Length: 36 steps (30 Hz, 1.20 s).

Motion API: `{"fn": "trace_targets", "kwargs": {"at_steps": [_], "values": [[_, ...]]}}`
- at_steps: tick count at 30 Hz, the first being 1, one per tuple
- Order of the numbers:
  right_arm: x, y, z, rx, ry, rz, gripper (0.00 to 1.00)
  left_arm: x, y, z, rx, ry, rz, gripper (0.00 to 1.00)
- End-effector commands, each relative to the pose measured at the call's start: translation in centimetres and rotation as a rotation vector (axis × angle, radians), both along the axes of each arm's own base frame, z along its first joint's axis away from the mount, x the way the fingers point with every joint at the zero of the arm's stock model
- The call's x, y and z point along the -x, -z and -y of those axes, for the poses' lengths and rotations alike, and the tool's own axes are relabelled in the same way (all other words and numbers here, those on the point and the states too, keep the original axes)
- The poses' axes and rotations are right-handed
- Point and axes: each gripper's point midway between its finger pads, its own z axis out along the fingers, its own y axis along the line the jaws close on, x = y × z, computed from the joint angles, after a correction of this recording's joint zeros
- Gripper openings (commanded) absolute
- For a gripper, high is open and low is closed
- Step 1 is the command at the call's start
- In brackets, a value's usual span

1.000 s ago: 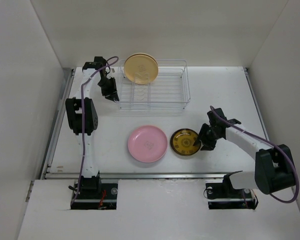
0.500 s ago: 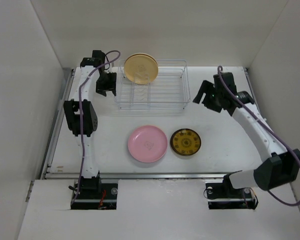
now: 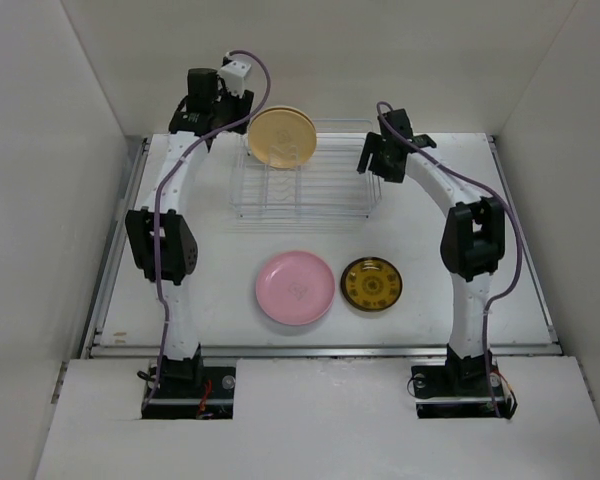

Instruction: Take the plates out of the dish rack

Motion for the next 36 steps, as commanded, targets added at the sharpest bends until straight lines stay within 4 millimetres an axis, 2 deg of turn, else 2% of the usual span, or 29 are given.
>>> {"fn": "trace_targets", "kwargs": {"at_steps": [1, 2, 3, 5, 7, 8, 10, 13, 17, 20, 23, 24, 26, 27, 28, 30, 31, 34, 36], "values": [[-2.7, -4.0, -0.4, -0.006, 0.026, 0.146, 0.78, -4.7, -3.5, 1.5, 0.050, 0.068, 0.229, 0.50], [-2.8, -3.3, -0.4, -0.002, 0.025, 0.133, 0.78, -5.2, -3.4, 2.3, 0.060, 0.075, 0.237, 0.50], [-2.8, -3.3, -0.4, -0.002, 0.025, 0.133, 0.77, -6.2, -2.0, 2.5, 0.070, 0.071, 0.225, 0.49], [-3.0, -2.8, -0.5, -0.001, 0.025, 0.131, 0.75, -7.1, -2.3, 3.1, 0.085, 0.099, 0.269, 0.49], [-2.8, -1.8, -0.9, 0.011, 0.009, 0.113, 0.74, -7.7, -1.5, 3.5, 0.098, 0.108, 0.274, 0.45], [-2.6, -1.4, -0.9, 0.014, 0.009, 0.103, 0.74, -7.8, -1.7, 3.6, 0.110, 0.104, 0.282, 0.44], [-2.4, -1.0, -0.6, 0.032, 0.008, 0.095, 0.74, -8.3, -0.3, 3.8, 0.120, 0.110, 0.263, 0.39], [-2.2, -0.5, -0.5, 0.043, 0.000, 0.085, 0.74, -8.1, -0.3, 4.3, 0.144, 0.126, 0.254, 0.36], [-1.9, -0.2, -0.2, 0.052, 0.006, 0.077, 0.74, -8.2, 0.9, 4.5, 0.162, 0.128, 0.228, 0.30], [-1.7, 0.1, -0.1, 0.061, -0.001, 0.068, 0.74, -8.1, 2.6, 5.0, 0.176, 0.146, 0.182, 0.18], [-1.5, 0.3, 0.2, 0.077, -0.002, 0.060, 0.74, -7.6, 3.0, 5.4, 0.210, 0.149, 0.145, 0.07], [-1.3, 0.4, 0.2, 0.080, -0.002, 0.052, 0.74, -7.6, 3.9, 5.4, 0.208, 0.147, 0.124, 0.07], [-1.3, 0.4, 0.2, 0.086, -0.009, 0.052, 0.74, -7.4, 4.1, 5.6, 0.213, 0.159, 0.113, 0.07], [-1.3, 0.4, 0.2, 0.086, -0.009, 0.052, 0.74, -7.4, 4.1, 5.6, 0.213, 0.159, 0.113, 0.15], [-1.3, -0.1, 0.3, 0.083, -0.008, 0.061, 0.74, -7.4, 4.1, 5.6, 0.213, 0.159, 0.113, 0.18], [-1.3, -0.1, 0.3, 0.090, -0.015, 0.061, 0.74, -7.5, 4.6, 5.5, 0.201, 0.163, 0.109, 0.19], [-1.3, -0.1, 0.3, 0.090, -0.015, 0.061, 0.74, -7.5, 4.7, 5.5, 0.187, 0.170, 0.116, 0.24], [-1.3, 0.0, 0.3, 0.096, -0.022, 0.061, 0.74, -7.5, 5.2, 5.8, 0.183, 0.197, 0.111, 0.31], [-1.2, 0.3, 0.5, 0.105, -0.016, 0.054, 0.74, -7.6, 6.5, 5.9, 0.165, 0.212, 0.093, 0.34]]}}
